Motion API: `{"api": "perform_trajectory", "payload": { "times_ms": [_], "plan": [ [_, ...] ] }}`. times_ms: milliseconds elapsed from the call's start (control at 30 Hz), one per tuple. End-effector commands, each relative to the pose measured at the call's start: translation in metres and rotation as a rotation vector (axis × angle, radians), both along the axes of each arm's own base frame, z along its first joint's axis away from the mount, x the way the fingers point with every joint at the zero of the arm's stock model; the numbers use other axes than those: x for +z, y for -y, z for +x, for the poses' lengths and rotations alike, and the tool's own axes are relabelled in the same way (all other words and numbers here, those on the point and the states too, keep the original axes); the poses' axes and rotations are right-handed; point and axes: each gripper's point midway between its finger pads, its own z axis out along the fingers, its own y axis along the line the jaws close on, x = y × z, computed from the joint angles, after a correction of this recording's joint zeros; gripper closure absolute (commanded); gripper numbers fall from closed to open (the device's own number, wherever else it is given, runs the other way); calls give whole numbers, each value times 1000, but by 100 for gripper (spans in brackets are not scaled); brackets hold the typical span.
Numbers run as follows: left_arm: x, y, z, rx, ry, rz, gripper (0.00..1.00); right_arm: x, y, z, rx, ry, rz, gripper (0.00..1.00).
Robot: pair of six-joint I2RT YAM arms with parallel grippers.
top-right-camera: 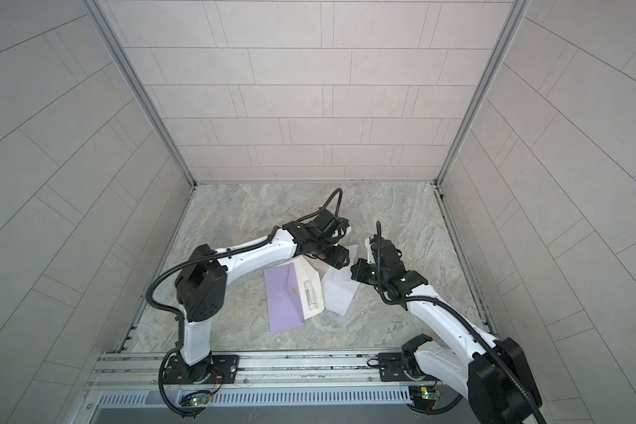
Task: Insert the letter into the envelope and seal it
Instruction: 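Lift the folded letter with the right gripper while the left gripper draws back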
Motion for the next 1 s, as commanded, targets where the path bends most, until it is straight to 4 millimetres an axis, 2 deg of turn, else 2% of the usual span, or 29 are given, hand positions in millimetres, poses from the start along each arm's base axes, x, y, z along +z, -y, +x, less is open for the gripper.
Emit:
{"api": "perform_trajectory", "payload": {
  "times_ms": [0,133,267,333,467,633,700,800,867,967],
  "plan": [
    [28,1,5,40,-83,-227,37,6,7,-15,31,-18,45,100],
    [33,-9,7,54,-169,-400,33,36,6,-14,48,45,128,100],
    [32,-18,4,65,-221,-477,27,64,0,-10,76,107,176,100],
    [33,-20,2,59,-243,-520,22,86,-6,-6,93,157,215,100],
    [36,-15,-3,35,-293,-576,18,103,-10,1,101,191,250,100],
    [47,-9,-5,-2,-311,-653,18,104,-13,9,97,186,264,100],
    [56,-6,-6,-22,-311,-693,23,99,-13,11,88,173,254,100],
    [70,-3,-7,-48,-306,-748,35,91,-12,14,71,155,242,100],
    [74,-2,-7,-52,-306,-759,47,86,-10,15,60,144,229,100],
    [74,-3,-6,-43,-305,-753,71,80,-6,16,42,134,207,100]
  ]
}}
